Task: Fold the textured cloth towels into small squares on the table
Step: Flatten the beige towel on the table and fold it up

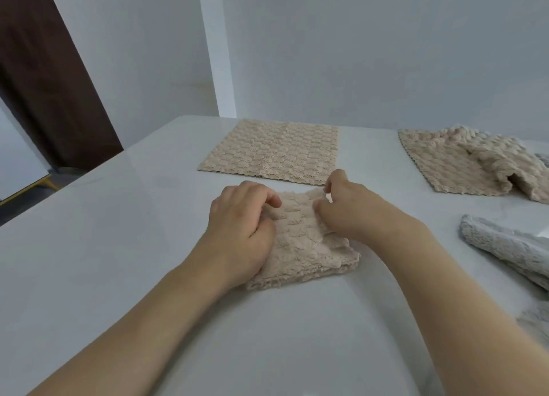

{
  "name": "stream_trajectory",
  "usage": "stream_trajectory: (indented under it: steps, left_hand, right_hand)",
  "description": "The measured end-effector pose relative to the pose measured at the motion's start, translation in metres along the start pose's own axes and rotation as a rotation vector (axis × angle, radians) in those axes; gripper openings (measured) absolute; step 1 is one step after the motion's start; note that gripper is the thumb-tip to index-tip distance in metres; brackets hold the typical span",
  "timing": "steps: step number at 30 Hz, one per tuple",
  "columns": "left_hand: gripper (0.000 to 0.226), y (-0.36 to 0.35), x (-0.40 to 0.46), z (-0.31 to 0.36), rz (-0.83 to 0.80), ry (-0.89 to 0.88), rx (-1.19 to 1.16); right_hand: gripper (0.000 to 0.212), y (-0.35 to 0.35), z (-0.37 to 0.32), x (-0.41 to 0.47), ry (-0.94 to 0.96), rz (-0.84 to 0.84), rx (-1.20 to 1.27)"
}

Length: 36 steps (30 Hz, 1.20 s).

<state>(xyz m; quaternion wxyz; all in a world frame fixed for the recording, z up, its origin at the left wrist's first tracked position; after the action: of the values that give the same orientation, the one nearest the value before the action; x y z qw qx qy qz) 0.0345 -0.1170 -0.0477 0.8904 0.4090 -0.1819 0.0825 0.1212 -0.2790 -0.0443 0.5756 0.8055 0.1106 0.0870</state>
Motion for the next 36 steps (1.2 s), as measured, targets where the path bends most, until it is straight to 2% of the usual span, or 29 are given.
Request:
stream_trajectory:
  steps: [2,3,5,7,10,12,14,15,17,18,19,21,23,24,26,28,30,31,32,34,36]
  left_hand:
    - [0.046,-0.017,0.000,-0.005,-0.060,-0.001,0.124]
    - [0.053,-0.024,-0.001,-0.008,-0.148,0.048,0.202]
    - [0.057,-0.034,-0.002,-0.013,-0.286,0.141,0.313]
    - [0.059,-0.035,-0.002,-0.012,-0.317,0.167,0.363]
    - [0.060,-0.029,-0.005,-0.018,-0.365,0.218,0.408]
    - [0.059,-0.018,-0.012,-0.031,-0.390,0.312,0.362]
    - [0.058,-0.005,-0.016,-0.043,-0.317,0.392,0.327]
    - [0.057,0.000,-0.017,-0.043,-0.225,0.398,0.310]
    - [0.052,0.002,-0.014,-0.029,-0.007,0.324,0.198]
    - [0.052,-0.001,-0.012,-0.017,0.033,0.265,0.152]
    - [0.054,-0.008,-0.010,-0.006,-0.001,0.213,0.156]
    - [0.058,-0.026,-0.013,0.001,-0.180,0.191,0.261]
    - [0.061,-0.030,-0.019,-0.011,-0.329,0.274,0.338]
    - [0.061,-0.026,-0.021,-0.020,-0.353,0.319,0.348]
    - [0.063,-0.012,-0.023,-0.038,-0.330,0.415,0.364]
    - [0.064,0.001,-0.020,-0.047,-0.201,0.471,0.388]
    - [0.061,0.002,-0.016,-0.038,-0.073,0.404,0.305]
    - [0.059,-0.002,-0.014,-0.028,-0.087,0.337,0.241]
    - [0.057,-0.009,-0.013,-0.019,-0.151,0.279,0.224]
    - [0.055,-0.023,-0.017,-0.014,-0.312,0.253,0.291]
    - [0.054,-0.023,-0.017,-0.022,-0.328,0.304,0.313]
  right_hand:
    - [0.028,-0.004,-0.006,-0.012,0.142,0.288,0.173]
    - [0.033,-0.009,-0.009,-0.019,0.206,0.330,0.209]
    - [0.042,-0.024,-0.012,-0.029,0.254,0.191,0.102]
    - [0.048,-0.038,-0.006,-0.030,0.207,-0.001,-0.068]
    - [0.053,-0.037,0.000,-0.026,0.145,-0.081,-0.153]
    - [0.055,-0.037,0.006,-0.027,0.099,-0.121,-0.163]
    - [0.055,-0.034,0.016,-0.027,0.055,-0.109,-0.137]
    - [0.055,-0.030,0.019,-0.028,0.041,-0.062,-0.096]
    - [0.054,-0.022,0.017,-0.029,0.069,0.061,0.023]
    - [0.054,-0.020,0.012,-0.030,0.113,0.083,0.066]
    - [0.054,-0.021,0.006,-0.032,0.168,0.068,0.066]
    - [0.054,-0.030,0.001,-0.033,0.213,-0.045,-0.083]
    - [0.054,-0.036,0.012,-0.031,0.133,-0.153,-0.211]
    - [0.054,-0.035,0.019,-0.030,0.073,-0.170,-0.218]
    - [0.054,-0.032,0.030,-0.027,-0.013,-0.132,-0.235]
    - [0.053,-0.026,0.035,-0.024,-0.070,0.005,-0.178]
    - [0.052,-0.017,0.030,-0.025,-0.041,0.146,0.100]
    - [0.051,-0.015,0.023,-0.027,0.028,0.162,0.222]
    - [0.052,-0.015,0.014,-0.029,0.124,0.136,0.239]
    - [0.054,-0.027,0.003,-0.029,0.230,0.000,-0.017]
    - [0.054,-0.038,0.009,-0.024,0.152,-0.105,-0.205]
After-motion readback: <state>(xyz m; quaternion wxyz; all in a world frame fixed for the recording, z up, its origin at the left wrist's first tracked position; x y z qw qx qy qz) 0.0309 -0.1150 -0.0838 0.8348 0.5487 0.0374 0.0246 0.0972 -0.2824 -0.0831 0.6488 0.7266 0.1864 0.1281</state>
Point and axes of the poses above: each hand's wrist, its own x-axis towards the middle knuckle, its own y-axis out of the back of the hand, z = x × y, the point moved 4 cm from there along x, towards the middle knuckle, and after that the axes turned 7 degrees about -x, right-handed, at the moved point
